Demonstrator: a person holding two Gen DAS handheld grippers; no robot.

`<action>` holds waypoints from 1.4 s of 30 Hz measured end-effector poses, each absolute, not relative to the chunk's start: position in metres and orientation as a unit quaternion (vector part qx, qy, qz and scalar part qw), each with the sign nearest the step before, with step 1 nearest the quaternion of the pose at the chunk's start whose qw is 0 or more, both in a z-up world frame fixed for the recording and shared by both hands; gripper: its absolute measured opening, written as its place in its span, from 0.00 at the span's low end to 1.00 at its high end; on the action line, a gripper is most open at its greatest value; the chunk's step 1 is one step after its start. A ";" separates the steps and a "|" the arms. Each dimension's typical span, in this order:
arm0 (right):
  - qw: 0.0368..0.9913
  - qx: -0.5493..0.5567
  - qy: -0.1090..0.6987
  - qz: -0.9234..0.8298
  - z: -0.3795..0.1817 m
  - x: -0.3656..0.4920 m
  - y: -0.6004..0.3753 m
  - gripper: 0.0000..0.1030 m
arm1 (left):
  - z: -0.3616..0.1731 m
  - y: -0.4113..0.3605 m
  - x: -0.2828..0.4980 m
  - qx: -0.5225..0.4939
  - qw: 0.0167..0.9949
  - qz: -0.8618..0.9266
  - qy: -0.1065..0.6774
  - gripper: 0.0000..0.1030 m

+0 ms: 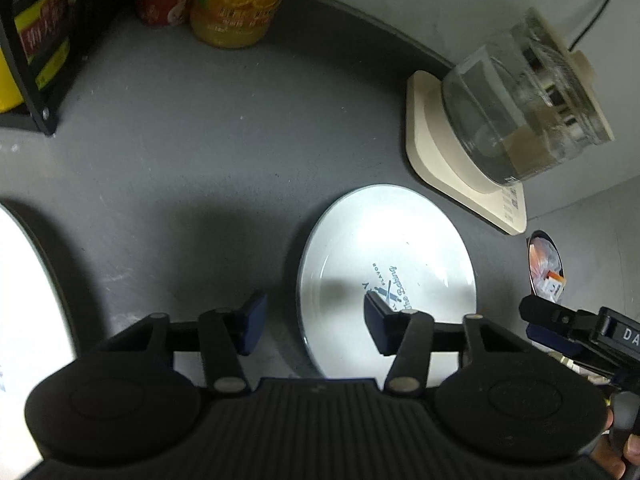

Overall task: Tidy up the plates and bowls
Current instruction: 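Close both grippers on the rim of the 'BAKERY' plate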

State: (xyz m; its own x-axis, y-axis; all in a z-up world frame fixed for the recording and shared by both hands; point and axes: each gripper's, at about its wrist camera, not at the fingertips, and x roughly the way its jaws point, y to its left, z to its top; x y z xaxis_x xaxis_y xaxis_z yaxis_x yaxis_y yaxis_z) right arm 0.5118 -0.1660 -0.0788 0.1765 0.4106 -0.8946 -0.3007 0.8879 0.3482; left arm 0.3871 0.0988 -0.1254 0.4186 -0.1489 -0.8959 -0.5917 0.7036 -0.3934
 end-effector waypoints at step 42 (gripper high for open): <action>0.721 0.021 0.622 0.304 -0.109 0.550 -0.134 0.09 | -0.131 0.114 0.399 -0.375 0.754 0.145 0.519 0.10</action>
State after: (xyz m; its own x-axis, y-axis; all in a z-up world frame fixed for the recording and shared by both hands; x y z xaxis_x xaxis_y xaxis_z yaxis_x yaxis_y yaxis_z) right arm 0.5503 -0.1340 -0.1087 0.0415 0.4647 -0.8845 -0.4118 0.8145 0.4086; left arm 0.3994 0.1142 -0.1314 0.4186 -0.1716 -0.8918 -0.6076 0.6769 -0.4154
